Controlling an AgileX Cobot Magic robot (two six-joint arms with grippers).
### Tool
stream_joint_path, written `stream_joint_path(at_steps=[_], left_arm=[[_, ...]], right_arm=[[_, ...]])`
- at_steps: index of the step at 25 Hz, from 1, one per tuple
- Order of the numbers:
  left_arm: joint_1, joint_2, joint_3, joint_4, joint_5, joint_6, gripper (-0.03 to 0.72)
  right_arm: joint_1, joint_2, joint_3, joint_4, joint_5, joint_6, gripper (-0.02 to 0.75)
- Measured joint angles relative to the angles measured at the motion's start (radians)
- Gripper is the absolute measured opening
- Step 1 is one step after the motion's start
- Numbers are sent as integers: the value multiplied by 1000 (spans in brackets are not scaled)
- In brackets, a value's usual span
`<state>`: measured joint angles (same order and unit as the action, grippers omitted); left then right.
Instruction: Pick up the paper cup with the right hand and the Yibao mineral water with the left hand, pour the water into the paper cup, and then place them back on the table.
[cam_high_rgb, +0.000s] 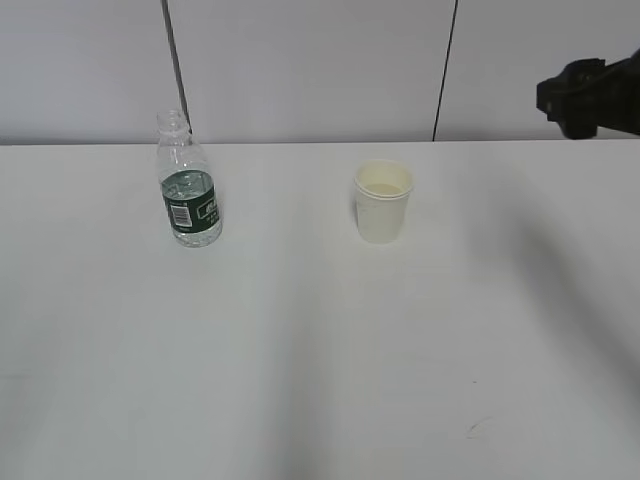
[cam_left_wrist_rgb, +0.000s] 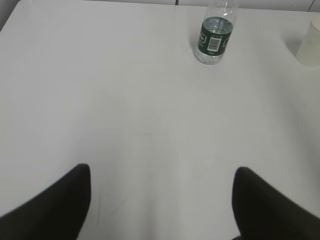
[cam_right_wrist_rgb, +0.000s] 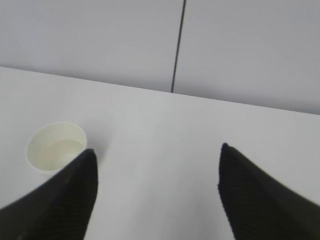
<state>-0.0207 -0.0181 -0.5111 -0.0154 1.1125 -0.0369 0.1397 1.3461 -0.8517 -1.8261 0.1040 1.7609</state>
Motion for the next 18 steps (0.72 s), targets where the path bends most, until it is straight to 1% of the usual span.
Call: stream_joint_path(at_steps=[3,6,12,15,17,18], left_arm=[[0,0,0,0,0,0,531],[0,0,0,-1,0,0,531],[0,0,0,-1,0,0,531],[0,0,0,-1,0,0,531],[0,0,0,-1,0,0,531],[0,0,0,-1,0,0,531]], right_arm=[[0,-47,46,2,43,0,585],[0,-89,77,2,45,0,585],[0,-158,141,8,-47,0,585],[0,-186,180,8,-61,0,585],[0,-201,213,44,-61,2,585],[0,-206,229,91,-57,-13,585]])
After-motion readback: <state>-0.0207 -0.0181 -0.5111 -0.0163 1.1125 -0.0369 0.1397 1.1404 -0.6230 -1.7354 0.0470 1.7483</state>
